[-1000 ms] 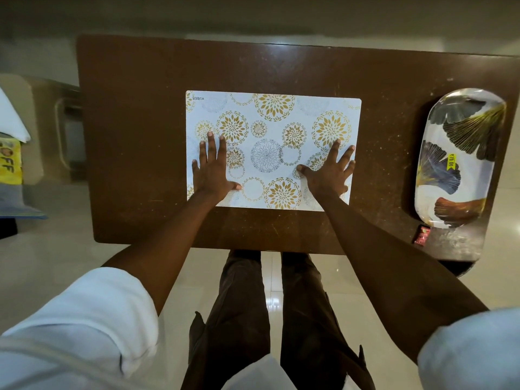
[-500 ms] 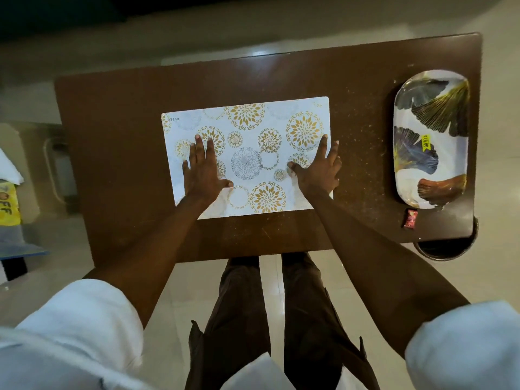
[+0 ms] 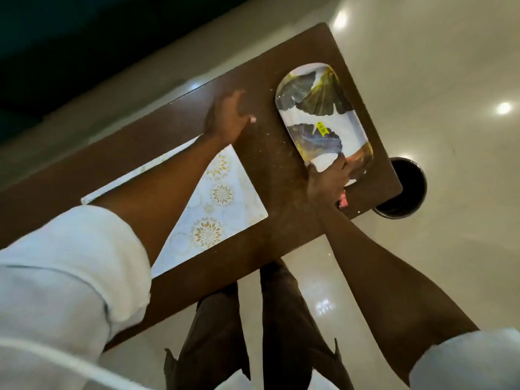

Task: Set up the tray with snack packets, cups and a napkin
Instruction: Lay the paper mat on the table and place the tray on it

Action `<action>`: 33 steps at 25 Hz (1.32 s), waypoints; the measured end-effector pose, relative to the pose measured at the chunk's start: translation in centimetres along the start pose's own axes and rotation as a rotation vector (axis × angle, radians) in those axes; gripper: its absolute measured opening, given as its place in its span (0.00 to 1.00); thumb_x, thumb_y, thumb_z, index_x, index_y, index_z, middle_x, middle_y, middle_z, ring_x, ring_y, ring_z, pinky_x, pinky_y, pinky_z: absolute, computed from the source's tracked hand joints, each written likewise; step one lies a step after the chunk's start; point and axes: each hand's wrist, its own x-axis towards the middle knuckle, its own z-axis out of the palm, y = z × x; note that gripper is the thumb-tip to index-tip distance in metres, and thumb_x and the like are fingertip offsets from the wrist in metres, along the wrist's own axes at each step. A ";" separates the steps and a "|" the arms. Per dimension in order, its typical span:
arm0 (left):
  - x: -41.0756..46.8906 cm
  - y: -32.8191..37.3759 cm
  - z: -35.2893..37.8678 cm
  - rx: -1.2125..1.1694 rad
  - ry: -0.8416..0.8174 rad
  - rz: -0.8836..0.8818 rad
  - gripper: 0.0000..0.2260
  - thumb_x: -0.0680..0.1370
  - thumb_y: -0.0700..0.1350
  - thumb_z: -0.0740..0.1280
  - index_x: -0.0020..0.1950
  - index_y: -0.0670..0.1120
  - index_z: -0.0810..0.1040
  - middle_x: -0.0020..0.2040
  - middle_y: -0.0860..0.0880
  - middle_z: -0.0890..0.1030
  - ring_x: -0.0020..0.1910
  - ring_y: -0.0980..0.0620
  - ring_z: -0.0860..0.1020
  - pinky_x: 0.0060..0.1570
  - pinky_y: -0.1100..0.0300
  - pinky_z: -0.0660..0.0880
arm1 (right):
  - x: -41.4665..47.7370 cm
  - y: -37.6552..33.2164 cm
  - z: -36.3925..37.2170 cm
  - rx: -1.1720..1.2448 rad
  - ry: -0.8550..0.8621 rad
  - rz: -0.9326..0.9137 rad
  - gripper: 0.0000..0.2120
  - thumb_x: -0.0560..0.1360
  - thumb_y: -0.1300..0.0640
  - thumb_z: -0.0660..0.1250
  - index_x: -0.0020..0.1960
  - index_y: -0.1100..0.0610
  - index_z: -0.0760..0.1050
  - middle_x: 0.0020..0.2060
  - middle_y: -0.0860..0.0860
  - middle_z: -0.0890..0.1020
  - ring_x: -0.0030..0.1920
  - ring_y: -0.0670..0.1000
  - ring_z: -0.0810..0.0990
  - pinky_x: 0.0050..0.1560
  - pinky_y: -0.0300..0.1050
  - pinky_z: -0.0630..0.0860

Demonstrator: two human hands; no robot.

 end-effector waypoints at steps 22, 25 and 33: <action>16.0 14.5 11.8 0.101 -0.197 0.093 0.12 0.81 0.38 0.66 0.63 0.40 0.84 0.62 0.42 0.85 0.62 0.46 0.82 0.64 0.52 0.79 | 9.6 13.7 -2.4 0.884 0.129 0.635 0.17 0.77 0.64 0.74 0.63 0.66 0.77 0.50 0.58 0.83 0.45 0.56 0.83 0.44 0.50 0.84; 15.1 12.5 10.6 -0.006 -0.128 0.021 0.11 0.81 0.43 0.70 0.62 0.42 0.84 0.61 0.44 0.85 0.61 0.48 0.83 0.65 0.53 0.79 | 10.3 13.5 -2.8 0.869 0.122 0.554 0.18 0.77 0.64 0.74 0.65 0.66 0.76 0.48 0.56 0.83 0.43 0.52 0.83 0.43 0.47 0.84; 9.2 -2.0 3.6 -0.214 0.091 -0.272 0.10 0.80 0.46 0.71 0.53 0.41 0.86 0.55 0.44 0.87 0.56 0.46 0.84 0.60 0.52 0.80 | 9.3 5.1 -1.1 0.680 0.002 0.232 0.16 0.78 0.67 0.71 0.64 0.68 0.76 0.47 0.58 0.80 0.49 0.53 0.79 0.53 0.46 0.79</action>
